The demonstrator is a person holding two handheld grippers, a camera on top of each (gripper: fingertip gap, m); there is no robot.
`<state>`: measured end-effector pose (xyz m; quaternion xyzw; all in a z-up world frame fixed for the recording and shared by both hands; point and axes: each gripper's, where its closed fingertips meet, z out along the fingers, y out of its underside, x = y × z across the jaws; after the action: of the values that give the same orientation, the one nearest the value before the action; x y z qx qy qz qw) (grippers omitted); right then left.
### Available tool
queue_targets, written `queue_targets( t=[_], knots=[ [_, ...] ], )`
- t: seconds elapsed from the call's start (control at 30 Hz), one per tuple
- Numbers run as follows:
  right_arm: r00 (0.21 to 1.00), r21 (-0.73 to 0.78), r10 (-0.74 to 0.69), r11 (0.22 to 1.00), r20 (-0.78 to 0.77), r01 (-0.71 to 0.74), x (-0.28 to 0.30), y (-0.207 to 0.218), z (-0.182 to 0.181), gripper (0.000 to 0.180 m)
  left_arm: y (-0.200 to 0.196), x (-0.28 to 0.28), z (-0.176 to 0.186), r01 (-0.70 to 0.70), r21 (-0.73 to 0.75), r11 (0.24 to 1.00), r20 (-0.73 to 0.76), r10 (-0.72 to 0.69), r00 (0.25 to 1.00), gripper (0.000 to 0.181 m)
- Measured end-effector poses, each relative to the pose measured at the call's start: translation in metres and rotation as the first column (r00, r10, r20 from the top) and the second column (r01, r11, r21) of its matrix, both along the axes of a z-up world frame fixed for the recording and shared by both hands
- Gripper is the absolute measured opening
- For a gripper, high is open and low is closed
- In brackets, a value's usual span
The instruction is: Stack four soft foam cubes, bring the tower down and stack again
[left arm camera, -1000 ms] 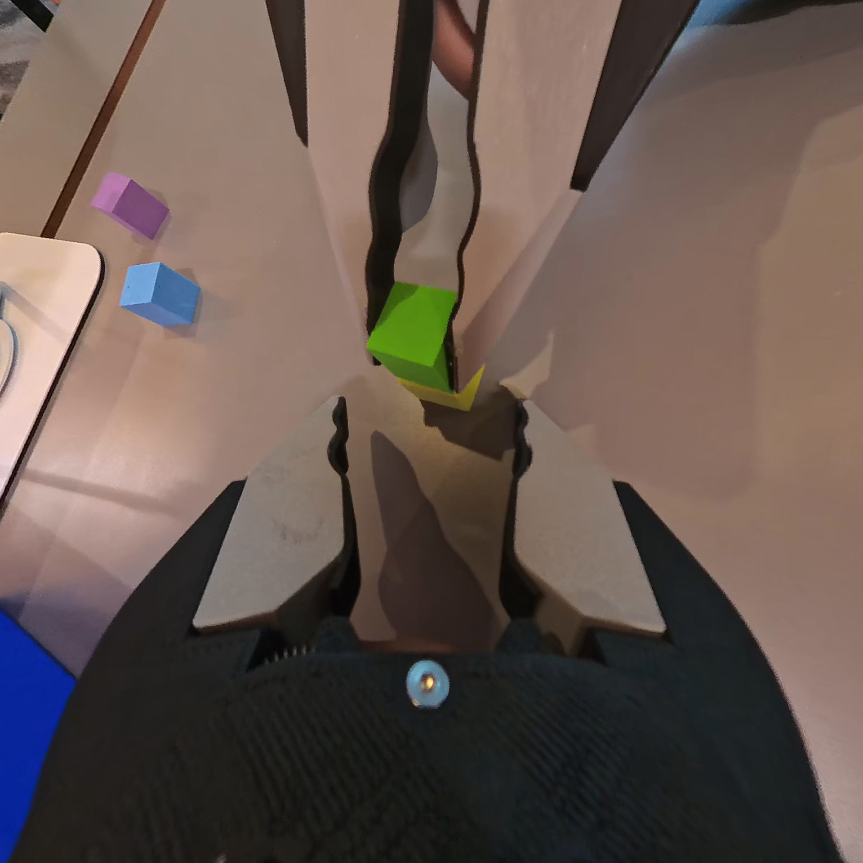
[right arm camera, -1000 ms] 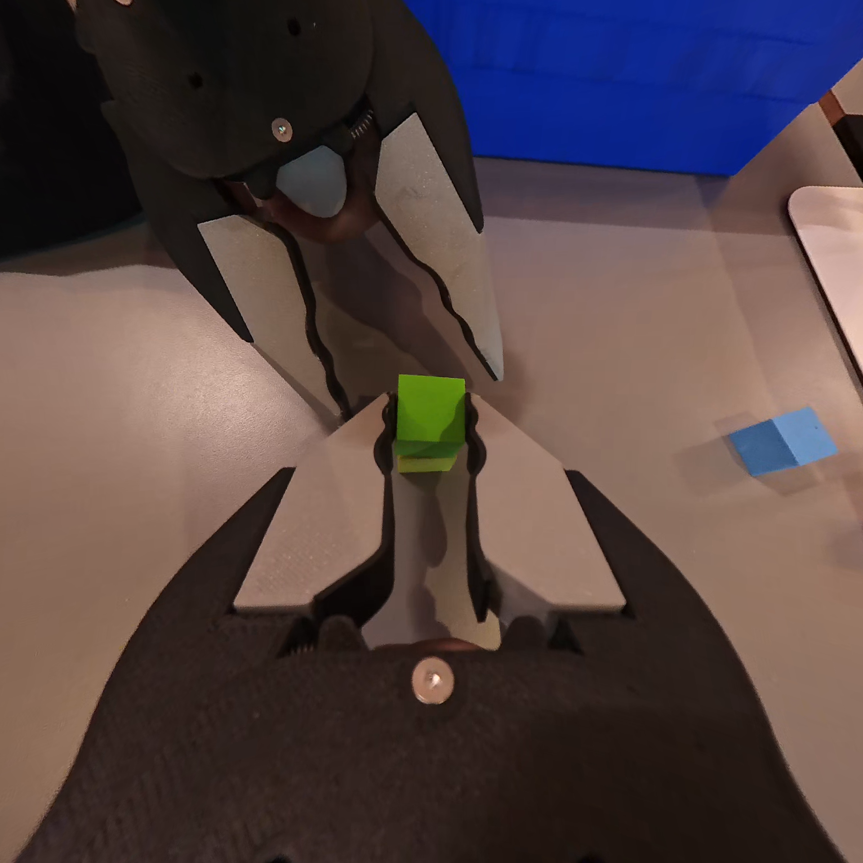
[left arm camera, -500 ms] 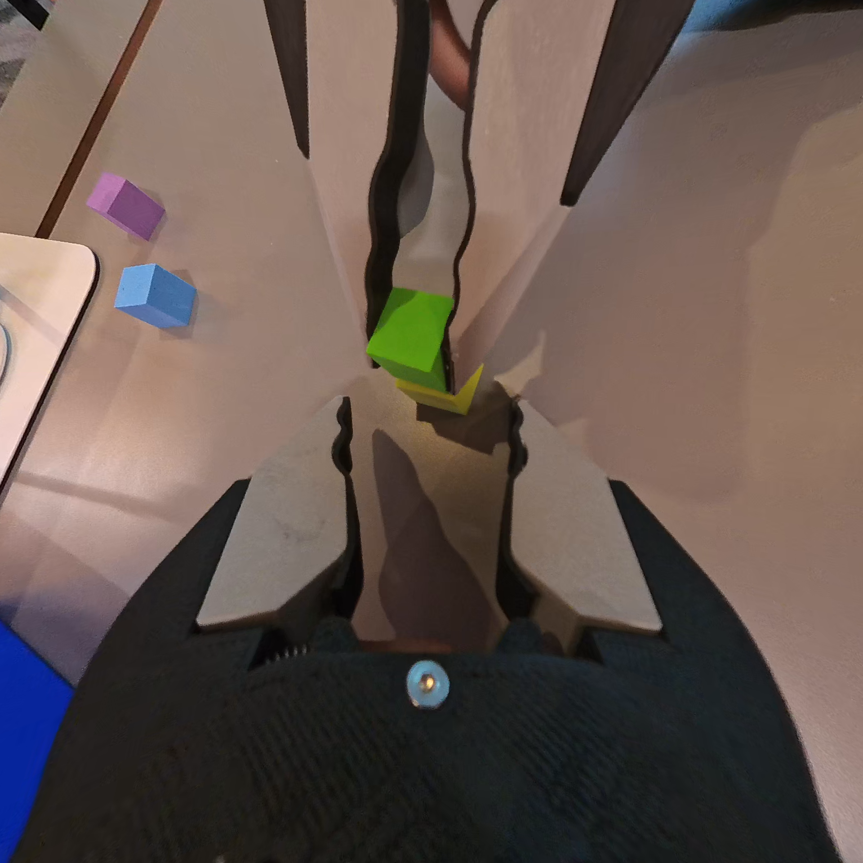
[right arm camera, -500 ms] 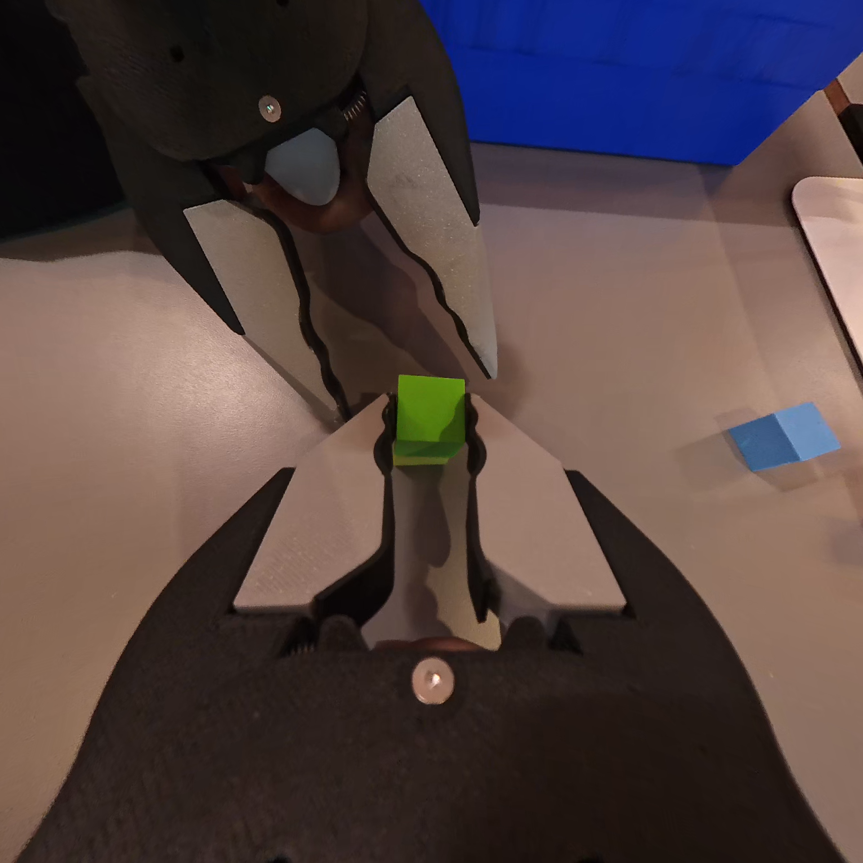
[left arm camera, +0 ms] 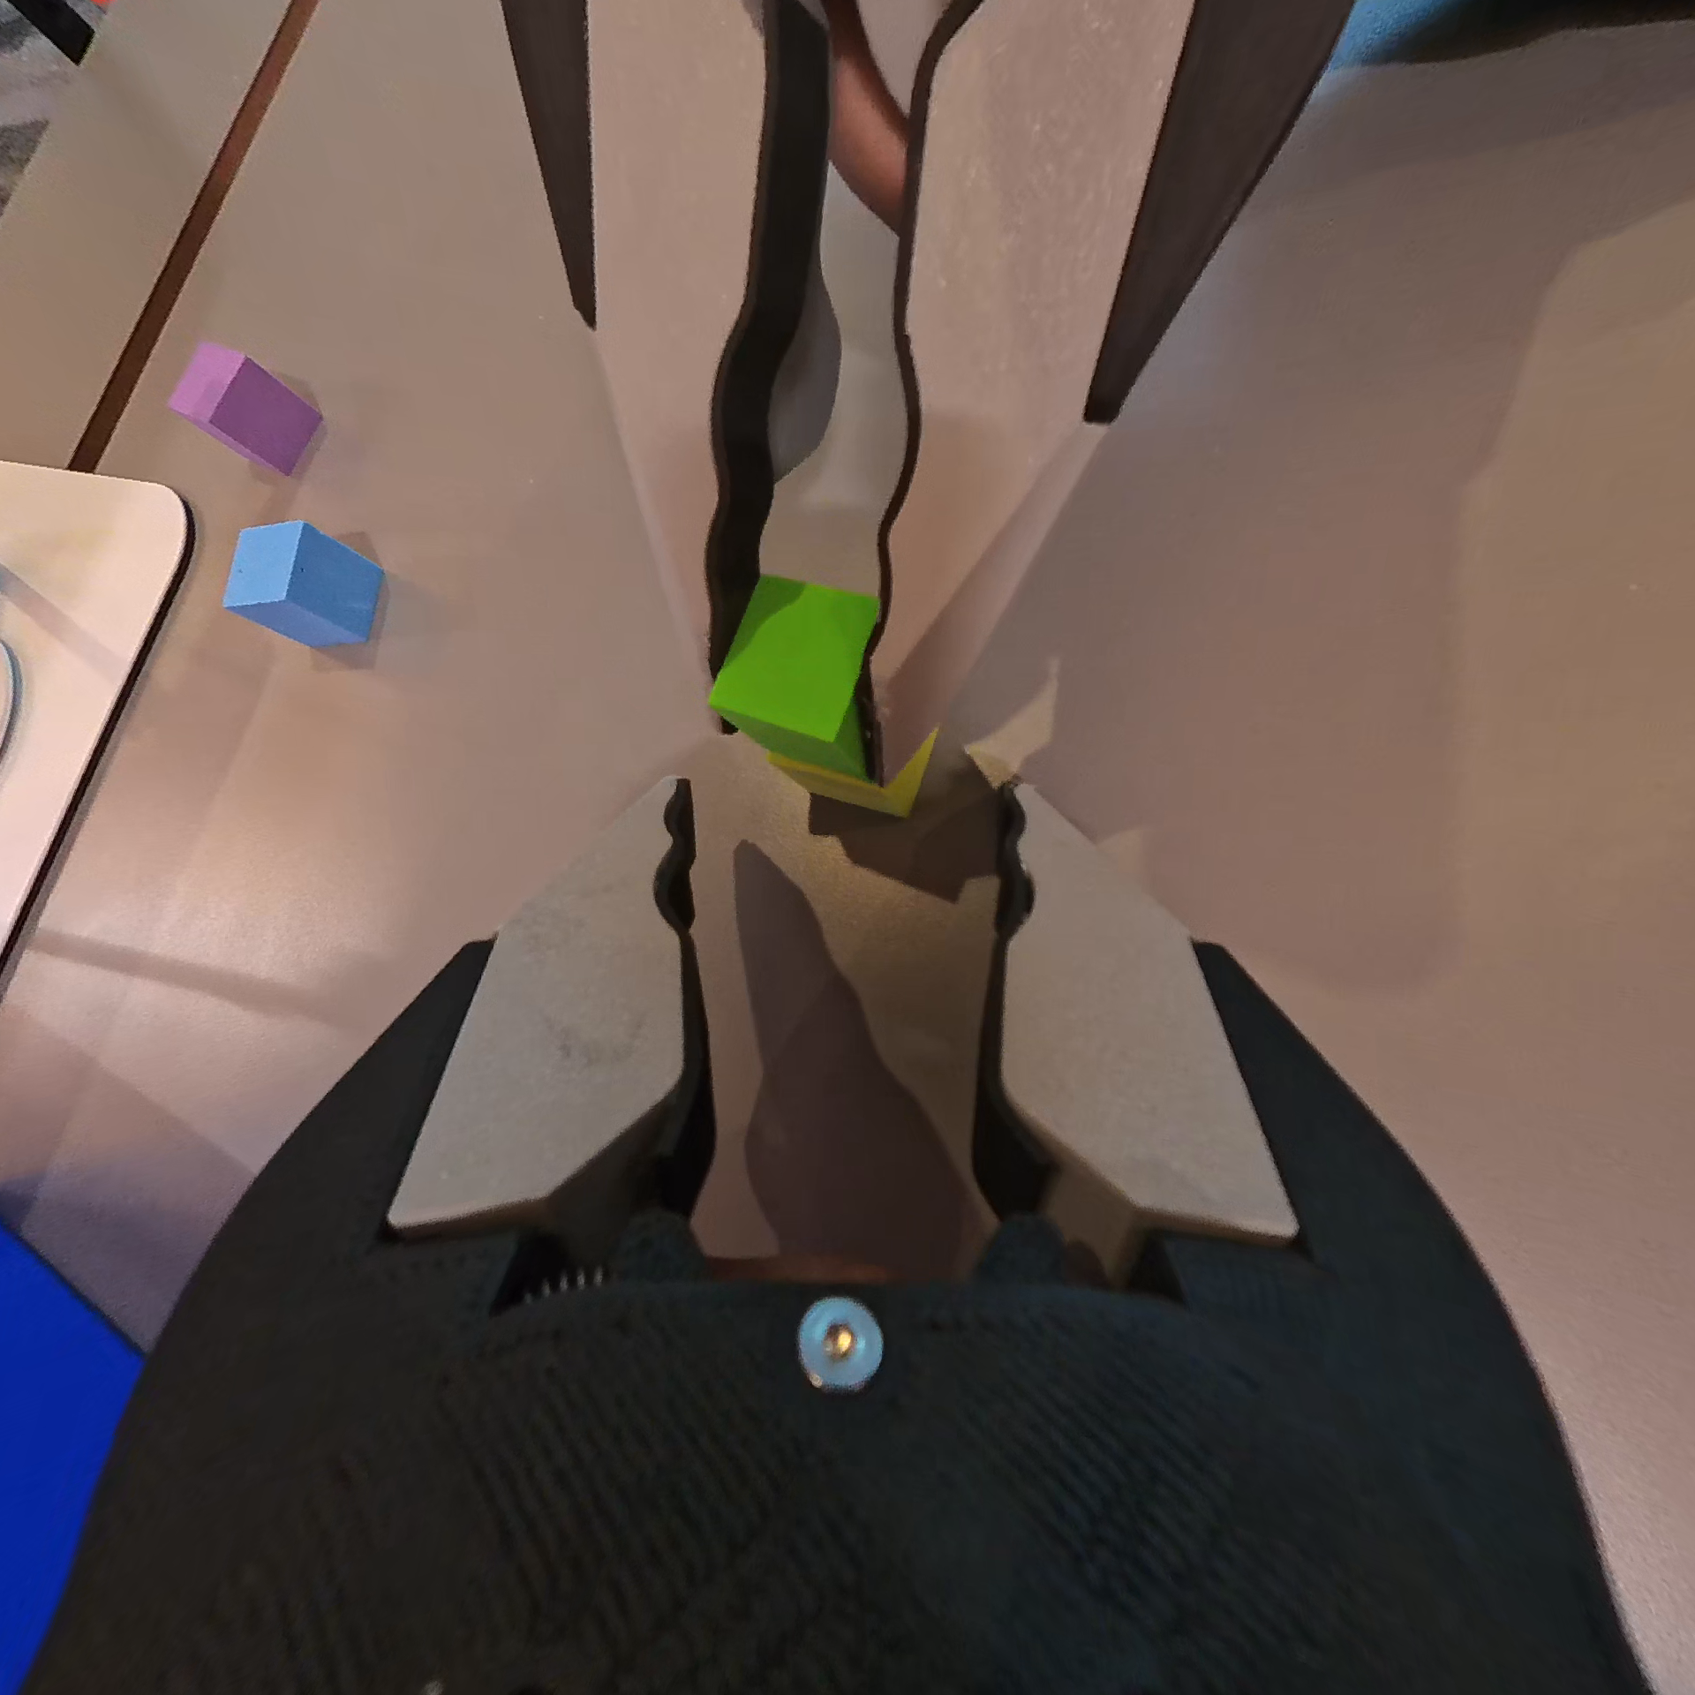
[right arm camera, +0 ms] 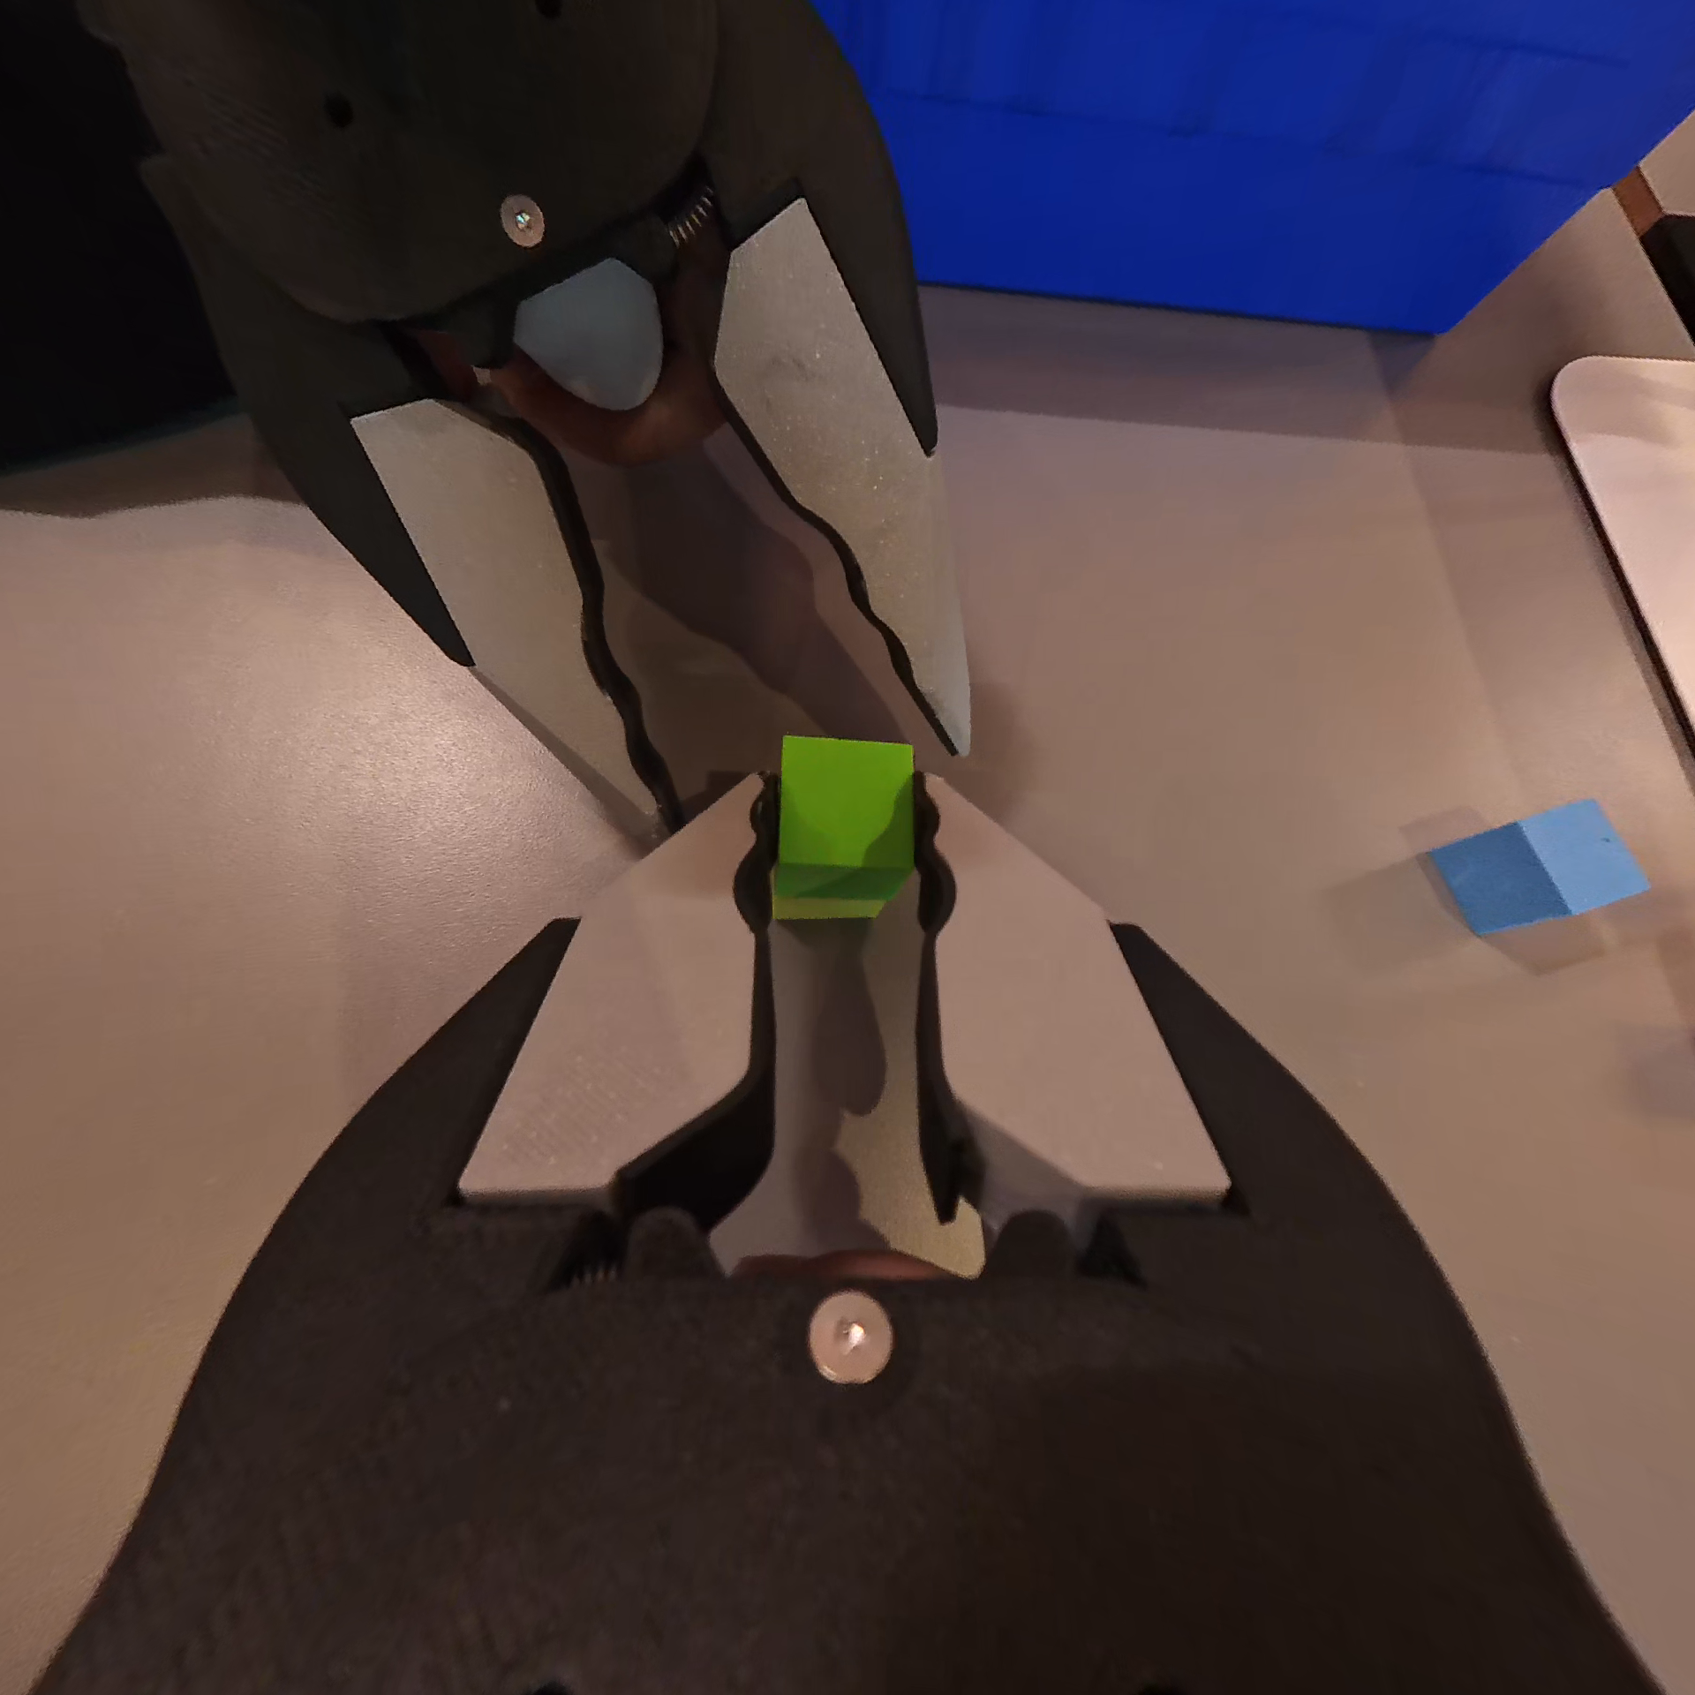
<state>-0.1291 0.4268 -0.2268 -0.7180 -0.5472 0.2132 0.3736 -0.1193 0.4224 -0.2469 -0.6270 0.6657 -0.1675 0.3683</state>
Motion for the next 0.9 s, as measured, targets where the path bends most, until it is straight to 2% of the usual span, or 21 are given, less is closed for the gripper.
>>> queue_targets(
  t=[0.13,0.3,0.5,0.6,0.73,0.8,0.9],
  knots=[
    [1.000,-0.001,-0.004,1.000,-0.001,0.004,0.001,0.001,-0.001,0.028,0.000,0.000,0.000,-0.001,-0.002,1.000,0.002,0.001,1.000,0.065],
    [1.000,-0.007,-0.011,1.000,-0.011,0.010,-0.001,0.002,-0.002,0.039,0.000,0.000,0.000,0.000,-0.001,1.000,0.003,0.000,1.000,0.064],
    [0.987,0.010,-0.042,0.999,-0.152,0.044,0.004,0.009,0.026,0.048,0.000,0.000,0.000,-0.002,-0.003,1.000,0.004,0.002,1.000,0.064],
    [0.955,0.042,-0.181,0.980,-0.234,0.196,0.029,0.035,0.042,0.049,0.000,0.000,-0.001,-0.007,-0.012,1.000,0.008,0.007,1.000,0.064],
    [0.855,0.134,-0.482,0.850,-0.190,0.509,0.093,0.085,0.033,0.053,-0.002,0.000,-0.002,-0.009,-0.035,0.999,0.018,0.010,1.000,0.060],
    [0.812,0.189,-0.568,0.790,-0.134,0.583,0.117,0.100,0.021,0.052,-0.004,0.000,-0.002,-0.012,-0.052,0.999,0.024,0.013,1.000,0.056],
    [0.772,0.223,-0.627,0.743,-0.099,0.632,0.136,0.119,0.008,0.052,-0.003,0.000,-0.002,-0.016,-0.047,0.999,0.024,0.017,1.000,0.057]
  ],
)
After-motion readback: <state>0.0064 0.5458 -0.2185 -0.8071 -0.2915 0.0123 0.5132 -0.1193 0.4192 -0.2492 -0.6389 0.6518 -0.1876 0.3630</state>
